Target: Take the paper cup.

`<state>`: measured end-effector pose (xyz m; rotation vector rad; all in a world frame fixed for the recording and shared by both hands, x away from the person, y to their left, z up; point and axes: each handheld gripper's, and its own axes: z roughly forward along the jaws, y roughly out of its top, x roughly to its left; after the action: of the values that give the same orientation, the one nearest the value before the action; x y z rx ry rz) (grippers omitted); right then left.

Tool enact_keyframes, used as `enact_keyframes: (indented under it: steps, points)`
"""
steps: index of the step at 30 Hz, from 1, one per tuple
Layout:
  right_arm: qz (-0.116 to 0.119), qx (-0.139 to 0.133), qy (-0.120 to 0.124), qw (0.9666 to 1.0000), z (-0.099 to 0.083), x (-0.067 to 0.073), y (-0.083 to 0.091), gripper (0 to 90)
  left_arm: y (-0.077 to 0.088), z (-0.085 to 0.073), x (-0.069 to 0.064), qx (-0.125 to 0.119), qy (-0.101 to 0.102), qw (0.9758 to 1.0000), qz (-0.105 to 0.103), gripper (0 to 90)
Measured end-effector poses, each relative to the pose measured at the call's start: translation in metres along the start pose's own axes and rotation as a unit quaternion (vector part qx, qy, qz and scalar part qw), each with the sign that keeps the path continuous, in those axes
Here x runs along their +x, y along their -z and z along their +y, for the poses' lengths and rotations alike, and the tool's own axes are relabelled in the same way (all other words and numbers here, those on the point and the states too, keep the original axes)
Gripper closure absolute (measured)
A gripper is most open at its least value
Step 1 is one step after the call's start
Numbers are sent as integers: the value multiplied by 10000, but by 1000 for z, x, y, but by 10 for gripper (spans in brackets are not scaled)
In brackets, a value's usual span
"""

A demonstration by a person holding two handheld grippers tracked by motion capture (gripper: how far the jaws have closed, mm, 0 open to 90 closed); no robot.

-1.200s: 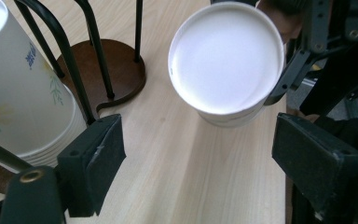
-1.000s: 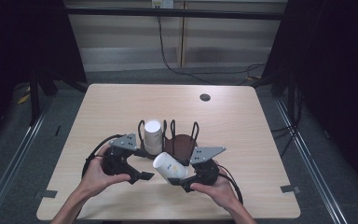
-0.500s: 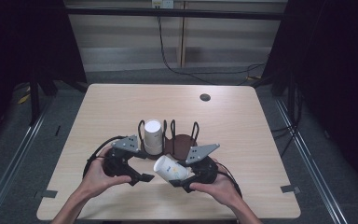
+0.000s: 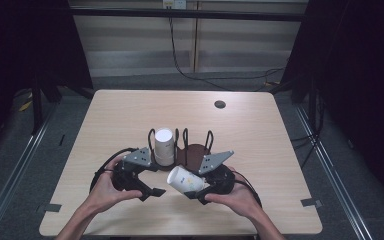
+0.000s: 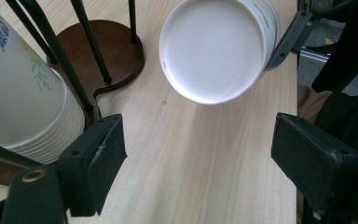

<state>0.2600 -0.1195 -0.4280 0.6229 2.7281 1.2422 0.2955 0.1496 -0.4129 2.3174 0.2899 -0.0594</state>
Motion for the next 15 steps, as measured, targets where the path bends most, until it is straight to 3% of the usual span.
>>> enact_keyframes:
  steps: [15]
  points:
    - [26, 551, 226, 9982, 7, 0, -3, 325, -9, -1, -1, 239, -68, 9997, -39, 173]
